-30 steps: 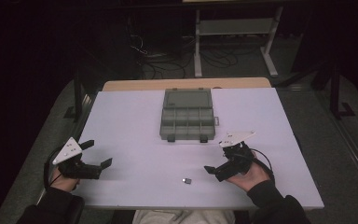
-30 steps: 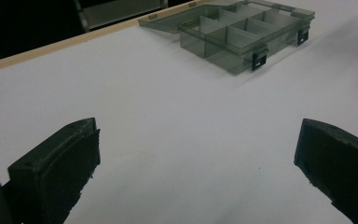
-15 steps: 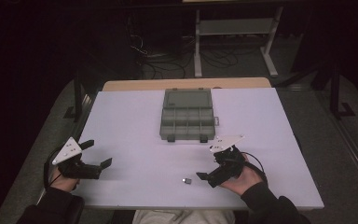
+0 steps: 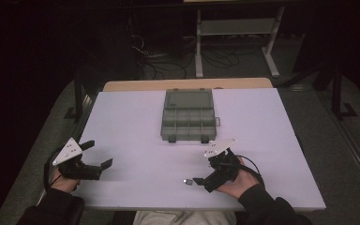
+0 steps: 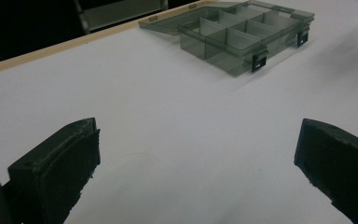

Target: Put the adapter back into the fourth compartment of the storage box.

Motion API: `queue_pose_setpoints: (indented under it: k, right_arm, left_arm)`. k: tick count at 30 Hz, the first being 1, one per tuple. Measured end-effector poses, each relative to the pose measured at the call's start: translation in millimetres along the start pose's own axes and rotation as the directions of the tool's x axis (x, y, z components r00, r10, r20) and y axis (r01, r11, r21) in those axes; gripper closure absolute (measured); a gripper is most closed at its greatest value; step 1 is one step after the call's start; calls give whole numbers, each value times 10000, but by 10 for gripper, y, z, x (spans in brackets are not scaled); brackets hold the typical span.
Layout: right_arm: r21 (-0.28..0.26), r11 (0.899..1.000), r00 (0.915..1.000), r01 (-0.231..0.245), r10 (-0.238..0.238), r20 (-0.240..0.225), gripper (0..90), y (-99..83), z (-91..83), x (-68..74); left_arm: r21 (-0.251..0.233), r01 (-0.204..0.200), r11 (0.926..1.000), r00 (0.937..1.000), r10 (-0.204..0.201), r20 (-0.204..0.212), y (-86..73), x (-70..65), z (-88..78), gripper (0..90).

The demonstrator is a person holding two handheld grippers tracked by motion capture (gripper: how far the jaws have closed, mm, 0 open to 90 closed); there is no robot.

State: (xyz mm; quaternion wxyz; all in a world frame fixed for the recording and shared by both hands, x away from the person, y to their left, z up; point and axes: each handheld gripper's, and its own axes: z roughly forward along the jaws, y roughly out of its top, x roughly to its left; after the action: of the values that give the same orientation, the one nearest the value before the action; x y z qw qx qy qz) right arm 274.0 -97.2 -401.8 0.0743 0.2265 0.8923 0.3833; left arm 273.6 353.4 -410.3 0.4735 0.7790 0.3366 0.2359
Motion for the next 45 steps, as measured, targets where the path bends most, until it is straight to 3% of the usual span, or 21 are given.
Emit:
queue_pose_setpoints:
  k: [34,36,37,45]
  right_arm:
    - [950,9930,9962,705,-652,-584,0,36,241,143]
    - [950,9930,9962,705,-652,-584,16,36,241,143]
    - [955,9907,9913,966,-871,-989,129,49,244,161]
    - [1370,9852,9869,1027,-837,-1379,226,51,285,175]
  left_arm:
    - [-18,-4,10000,10000,4,-10,1,-1,0,0]
    - [-18,-4,10000,10000,4,-10,1,-1,0,0]
    - [-6,-15,10000,10000,15,13,2,-4,1,0]
    - [-4,-9,10000,10000,9,8,1,-3,2,0]
